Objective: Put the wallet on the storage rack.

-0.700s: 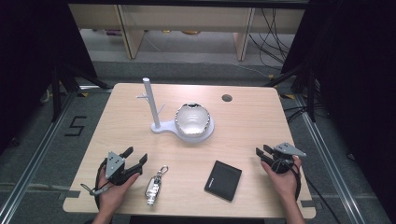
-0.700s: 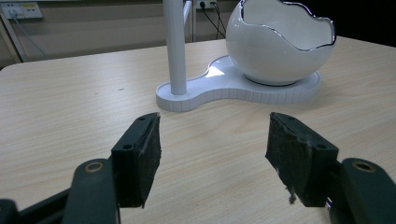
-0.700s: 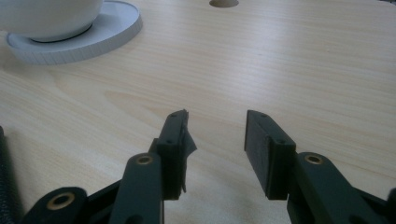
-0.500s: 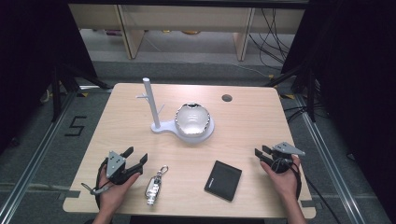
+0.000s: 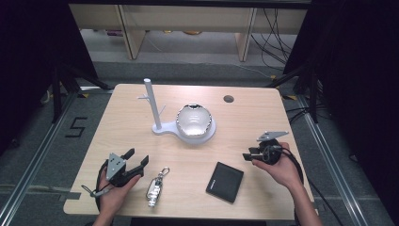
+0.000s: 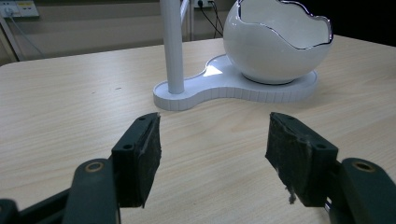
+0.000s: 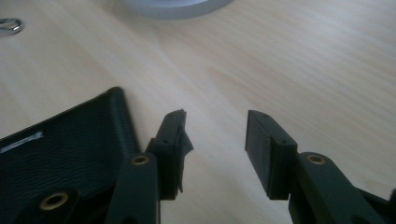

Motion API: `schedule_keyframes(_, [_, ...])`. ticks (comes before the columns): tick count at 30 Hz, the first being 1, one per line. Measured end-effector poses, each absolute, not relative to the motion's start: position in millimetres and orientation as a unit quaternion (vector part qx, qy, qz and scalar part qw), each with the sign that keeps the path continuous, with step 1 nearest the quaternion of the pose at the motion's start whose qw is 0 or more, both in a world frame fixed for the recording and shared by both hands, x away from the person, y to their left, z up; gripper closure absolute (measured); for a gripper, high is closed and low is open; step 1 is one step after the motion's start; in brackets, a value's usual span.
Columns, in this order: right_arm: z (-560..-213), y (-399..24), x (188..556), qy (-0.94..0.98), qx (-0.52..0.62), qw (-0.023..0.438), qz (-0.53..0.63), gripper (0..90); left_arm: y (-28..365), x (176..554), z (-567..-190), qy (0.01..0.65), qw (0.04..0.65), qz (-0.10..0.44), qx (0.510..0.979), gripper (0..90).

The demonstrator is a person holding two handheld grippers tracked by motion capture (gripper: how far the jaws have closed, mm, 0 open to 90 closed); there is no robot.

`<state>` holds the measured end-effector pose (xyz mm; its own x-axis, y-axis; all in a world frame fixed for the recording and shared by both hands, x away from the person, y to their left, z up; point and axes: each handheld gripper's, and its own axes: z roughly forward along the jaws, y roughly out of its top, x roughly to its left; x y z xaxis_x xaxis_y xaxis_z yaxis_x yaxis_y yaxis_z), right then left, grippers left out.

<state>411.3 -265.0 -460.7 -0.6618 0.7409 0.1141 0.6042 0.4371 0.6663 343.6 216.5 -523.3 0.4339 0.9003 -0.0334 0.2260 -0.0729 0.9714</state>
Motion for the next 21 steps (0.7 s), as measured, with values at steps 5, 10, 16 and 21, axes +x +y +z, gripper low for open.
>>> schedule_keyframes(5, [-457.7,-236.7,422.2,0.905,0.338,0.006,0.259,56.1,214.9,343.9,-523.4,0.425,0.528,0.317,0.664,34.7])
schedule_keyframes(10, [-463.7,-221.1,429.4,0.924,0.306,-0.031,0.227,56.9,215.7,344.6,-523.7,0.427,0.532,0.315,0.66,34.7])
schedule_keyframes(16, [-467.5,-206.1,436.1,0.934,0.294,-0.056,0.197,57.3,216.4,343.7,-523.3,0.43,0.531,0.315,0.659,34.6])
schedule_keyframes(21, [-469.4,-202.9,435.8,0.941,0.278,-0.062,0.184,56.2,215.0,343.8,-523.8,0.425,0.533,0.316,0.659,34.7])
